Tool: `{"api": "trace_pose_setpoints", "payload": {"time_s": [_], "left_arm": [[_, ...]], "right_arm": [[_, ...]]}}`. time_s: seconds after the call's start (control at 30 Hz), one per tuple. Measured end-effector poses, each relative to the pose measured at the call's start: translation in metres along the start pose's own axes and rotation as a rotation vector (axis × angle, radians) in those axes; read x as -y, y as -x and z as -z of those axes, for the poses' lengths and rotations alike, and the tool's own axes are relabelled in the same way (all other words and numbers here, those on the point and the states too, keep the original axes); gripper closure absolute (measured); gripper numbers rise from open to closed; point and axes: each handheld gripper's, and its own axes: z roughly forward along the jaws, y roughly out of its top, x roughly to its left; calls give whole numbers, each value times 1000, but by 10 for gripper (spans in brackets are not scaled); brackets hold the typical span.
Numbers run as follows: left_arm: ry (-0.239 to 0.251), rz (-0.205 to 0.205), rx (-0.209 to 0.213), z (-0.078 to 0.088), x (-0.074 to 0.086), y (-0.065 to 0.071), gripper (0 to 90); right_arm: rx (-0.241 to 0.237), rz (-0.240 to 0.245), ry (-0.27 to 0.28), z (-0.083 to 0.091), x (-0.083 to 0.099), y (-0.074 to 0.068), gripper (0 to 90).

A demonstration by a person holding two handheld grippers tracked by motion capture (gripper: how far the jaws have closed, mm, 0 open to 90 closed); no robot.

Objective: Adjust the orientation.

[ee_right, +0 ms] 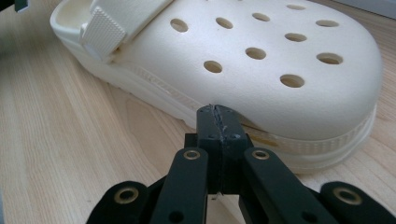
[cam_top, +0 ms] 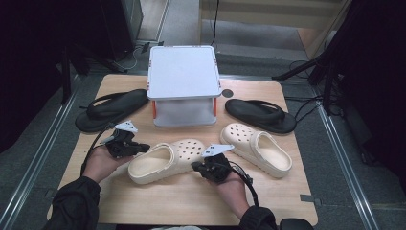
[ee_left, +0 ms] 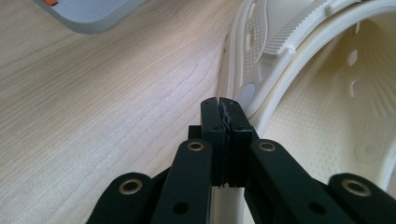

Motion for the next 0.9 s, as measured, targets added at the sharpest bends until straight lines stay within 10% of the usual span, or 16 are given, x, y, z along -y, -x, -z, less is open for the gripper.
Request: {"api": "trace_pose_setpoints", "payload": {"time_s": [0.9], "left_arm": [[5, 37, -18, 15, 31, 32, 894]], "right_arm": [[-46, -1, -15, -28, -25, 7, 900]]}}
